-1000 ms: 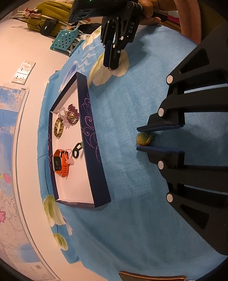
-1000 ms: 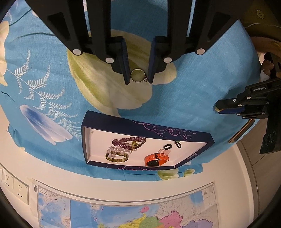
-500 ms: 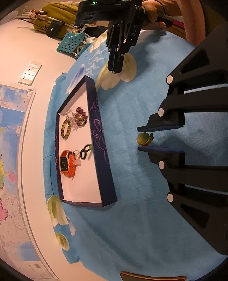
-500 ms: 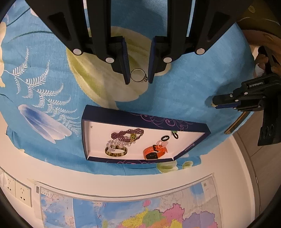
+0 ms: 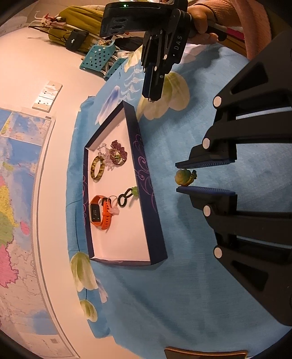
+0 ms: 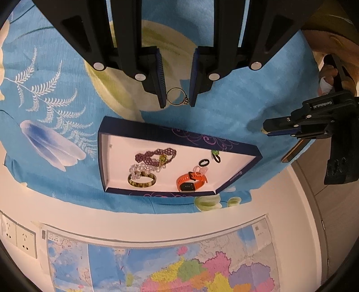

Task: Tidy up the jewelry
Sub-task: 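Carry the bead and silver ring toward the tray with both tools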

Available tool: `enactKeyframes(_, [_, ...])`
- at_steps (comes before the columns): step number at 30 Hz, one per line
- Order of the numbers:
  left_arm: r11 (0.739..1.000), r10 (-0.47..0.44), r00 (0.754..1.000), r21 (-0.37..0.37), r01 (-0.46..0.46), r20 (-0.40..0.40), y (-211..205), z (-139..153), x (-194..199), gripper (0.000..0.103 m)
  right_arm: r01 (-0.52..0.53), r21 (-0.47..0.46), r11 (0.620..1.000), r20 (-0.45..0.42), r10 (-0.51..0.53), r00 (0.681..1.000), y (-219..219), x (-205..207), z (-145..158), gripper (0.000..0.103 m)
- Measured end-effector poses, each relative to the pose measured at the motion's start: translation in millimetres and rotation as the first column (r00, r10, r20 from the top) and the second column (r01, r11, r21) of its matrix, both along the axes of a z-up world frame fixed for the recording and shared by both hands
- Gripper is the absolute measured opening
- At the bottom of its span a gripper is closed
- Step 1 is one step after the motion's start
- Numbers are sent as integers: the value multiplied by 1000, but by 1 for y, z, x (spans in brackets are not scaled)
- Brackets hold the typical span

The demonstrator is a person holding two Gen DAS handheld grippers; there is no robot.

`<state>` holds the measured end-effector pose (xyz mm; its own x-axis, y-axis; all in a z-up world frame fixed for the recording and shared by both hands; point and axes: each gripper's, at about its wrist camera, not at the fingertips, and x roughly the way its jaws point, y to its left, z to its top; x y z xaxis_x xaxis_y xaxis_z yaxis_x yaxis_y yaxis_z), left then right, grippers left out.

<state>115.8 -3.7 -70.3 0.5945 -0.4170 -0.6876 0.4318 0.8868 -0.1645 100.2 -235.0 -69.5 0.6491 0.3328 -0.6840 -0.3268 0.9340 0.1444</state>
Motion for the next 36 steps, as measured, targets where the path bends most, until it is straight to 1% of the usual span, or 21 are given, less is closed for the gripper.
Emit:
enactKeyframes(16, [1000, -8, 1000, -24, 9, 22, -5, 9, 10, 16, -15, 8, 1000, 40, 14, 999, 5, 12, 12, 19])
enactKeyframes(36, [999, -10, 998, -34, 12, 54, -15, 22, 27, 16, -23, 10, 1000, 73, 22, 997, 10, 30, 23, 19])
